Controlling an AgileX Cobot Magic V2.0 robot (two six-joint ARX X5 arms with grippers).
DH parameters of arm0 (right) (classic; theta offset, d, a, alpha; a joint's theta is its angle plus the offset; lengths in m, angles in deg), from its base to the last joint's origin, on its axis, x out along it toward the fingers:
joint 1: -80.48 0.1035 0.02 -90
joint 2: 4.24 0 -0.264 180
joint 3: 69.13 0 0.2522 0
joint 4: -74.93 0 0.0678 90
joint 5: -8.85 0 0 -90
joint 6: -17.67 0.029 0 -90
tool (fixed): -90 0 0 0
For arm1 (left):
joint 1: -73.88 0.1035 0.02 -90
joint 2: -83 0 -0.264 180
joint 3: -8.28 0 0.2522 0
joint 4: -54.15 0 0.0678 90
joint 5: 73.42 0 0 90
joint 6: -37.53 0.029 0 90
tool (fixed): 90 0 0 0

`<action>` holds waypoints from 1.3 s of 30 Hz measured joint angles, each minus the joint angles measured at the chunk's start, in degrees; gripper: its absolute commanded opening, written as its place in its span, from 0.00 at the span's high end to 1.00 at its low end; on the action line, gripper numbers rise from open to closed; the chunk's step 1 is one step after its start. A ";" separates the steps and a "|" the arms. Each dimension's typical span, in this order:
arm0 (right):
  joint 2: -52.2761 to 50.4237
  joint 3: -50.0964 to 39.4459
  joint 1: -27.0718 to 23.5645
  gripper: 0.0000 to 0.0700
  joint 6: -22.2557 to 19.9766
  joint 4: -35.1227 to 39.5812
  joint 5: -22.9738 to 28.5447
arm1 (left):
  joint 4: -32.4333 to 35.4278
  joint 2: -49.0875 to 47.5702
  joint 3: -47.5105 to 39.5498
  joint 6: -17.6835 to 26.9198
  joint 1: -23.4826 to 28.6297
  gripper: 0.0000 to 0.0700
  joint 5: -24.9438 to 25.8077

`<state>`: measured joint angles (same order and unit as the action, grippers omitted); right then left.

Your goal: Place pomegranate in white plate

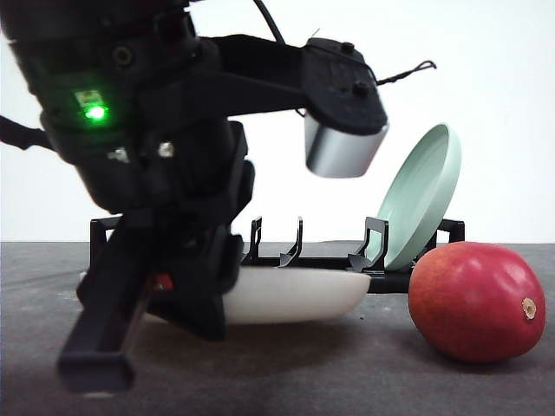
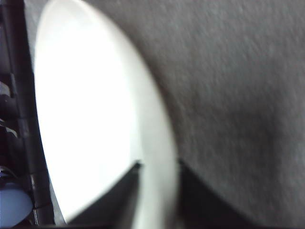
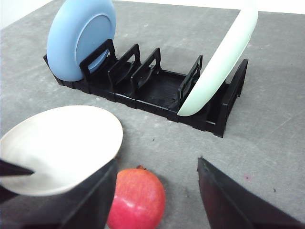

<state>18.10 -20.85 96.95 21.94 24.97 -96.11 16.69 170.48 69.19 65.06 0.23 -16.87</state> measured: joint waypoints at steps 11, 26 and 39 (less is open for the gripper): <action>0.00 0.00 0.00 0.52 0.00 0.00 0.00 | -5.75 -0.01 6.13 -12.11 1.14 0.42 9.82; 0.00 0.00 0.00 0.52 0.00 0.00 0.00 | -9.45 -7.81 10.12 -29.78 13.84 0.42 34.97; 0.00 0.00 0.00 0.52 0.04 -0.11 0.00 | -11.29 -21.90 9.95 -30.63 40.55 0.44 37.25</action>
<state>18.10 -20.85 96.95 21.98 24.85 -96.11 5.40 148.59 79.14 34.43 40.78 20.38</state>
